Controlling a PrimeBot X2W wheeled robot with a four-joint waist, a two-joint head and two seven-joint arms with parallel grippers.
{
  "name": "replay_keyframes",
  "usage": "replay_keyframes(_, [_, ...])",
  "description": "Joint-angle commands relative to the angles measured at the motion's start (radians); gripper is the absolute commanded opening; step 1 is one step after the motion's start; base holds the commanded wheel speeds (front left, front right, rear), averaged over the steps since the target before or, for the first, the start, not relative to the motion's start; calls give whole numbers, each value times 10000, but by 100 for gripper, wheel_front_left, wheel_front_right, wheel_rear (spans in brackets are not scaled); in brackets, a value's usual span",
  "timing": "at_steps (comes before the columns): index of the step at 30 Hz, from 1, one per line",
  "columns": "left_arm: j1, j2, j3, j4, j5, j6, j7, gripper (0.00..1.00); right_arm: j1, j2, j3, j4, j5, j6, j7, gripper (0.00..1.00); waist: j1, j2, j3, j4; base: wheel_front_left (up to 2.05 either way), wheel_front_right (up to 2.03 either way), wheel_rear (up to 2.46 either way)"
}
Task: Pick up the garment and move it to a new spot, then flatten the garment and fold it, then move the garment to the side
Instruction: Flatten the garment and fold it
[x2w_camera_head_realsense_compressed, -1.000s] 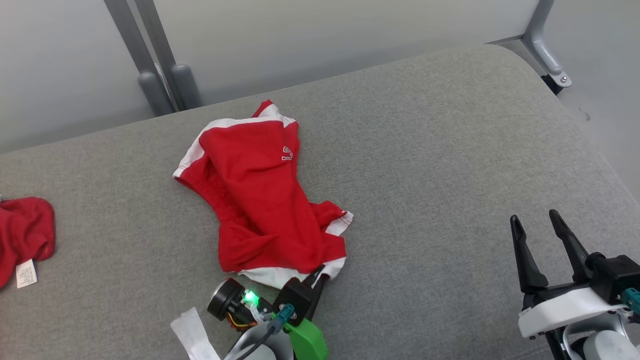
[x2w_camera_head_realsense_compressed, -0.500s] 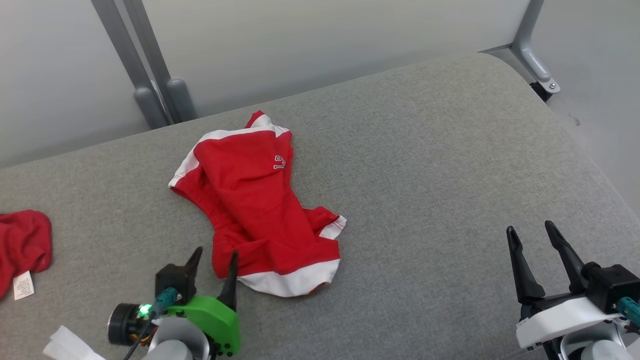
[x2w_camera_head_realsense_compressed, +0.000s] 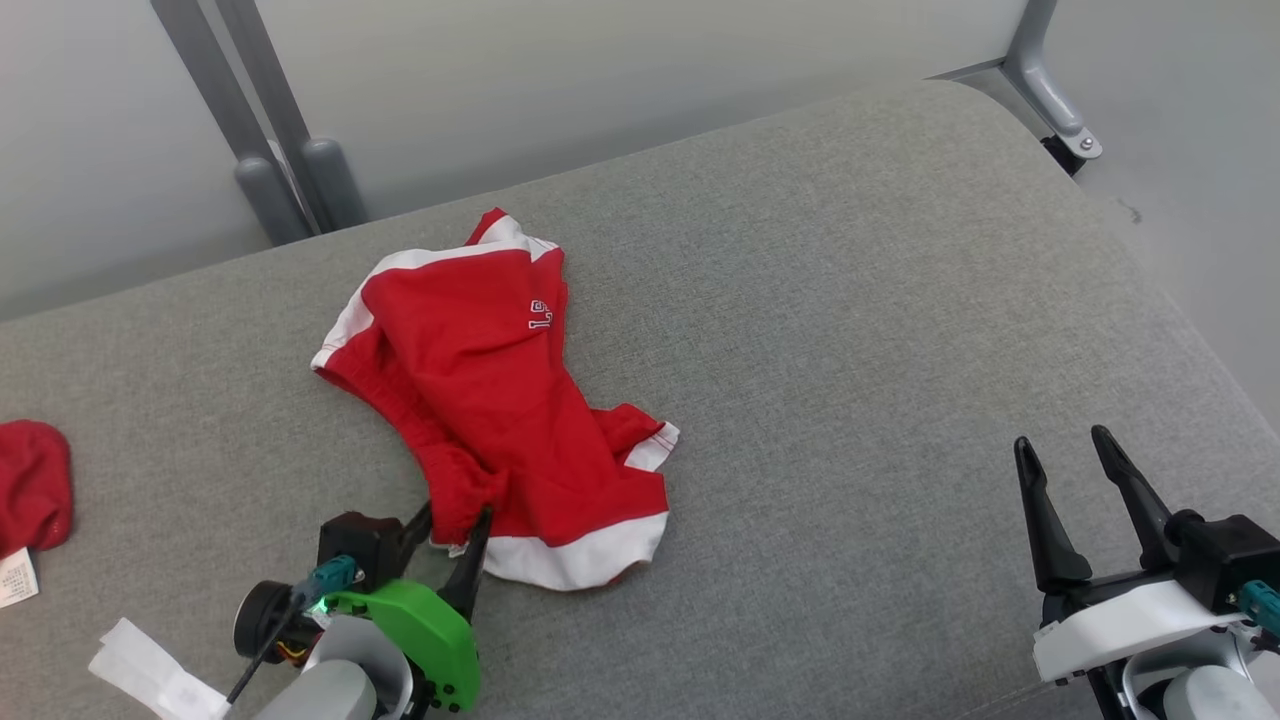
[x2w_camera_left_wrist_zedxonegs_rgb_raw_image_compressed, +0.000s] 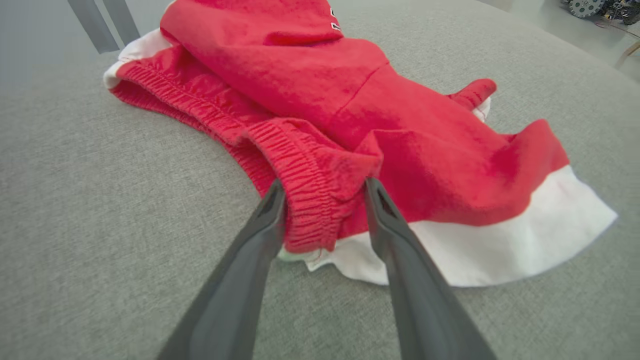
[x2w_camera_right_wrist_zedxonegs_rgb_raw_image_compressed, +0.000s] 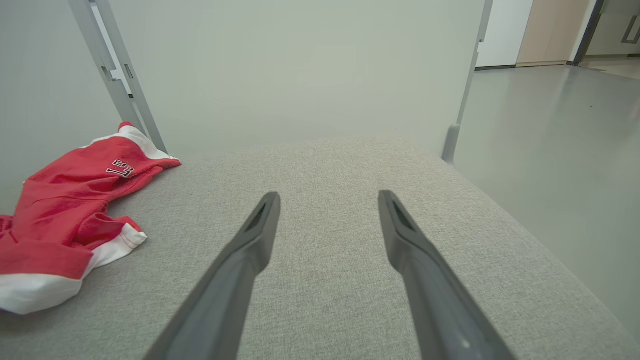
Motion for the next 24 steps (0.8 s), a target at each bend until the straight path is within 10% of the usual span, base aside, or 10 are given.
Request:
replay_keyframes(1, [-59,-23,-3,242,-35,-146,1,0,-55,-25,-47,-5,73,1,-33,100,0,-1,30,31,0,0,0])
replay_keyframes(6, [99,95,147,710,-270,62,226,0,131,29,-233,-43,32,1,-33,100,0,-1,-1,223,0,0,0])
replay_keyframes(19, [1714,1334,623,-2318,-679,2934,1779,0,14,137,-200,-84,-19,1,-33,100,0,-1,102,986,0,0,0])
replay_keyframes(21, [1736,1283,766,-2738,-634,3035,1519,78,-22,94,-182,-81,-32,1,-33,100,0,-1,112,1018,0,0,0])
replay_keyframes(22, [1764,1188,887,-2839,-738,3061,1378,100,-26,70,-173,-68,-39,1,-33,100,0,-1,100,1032,0,0,0])
replay_keyframes(24, [1750,1067,1006,-2944,-735,2877,954,100,-32,29,-168,-30,-63,1,-33,100,0,-1,21,1027,0,0,0])
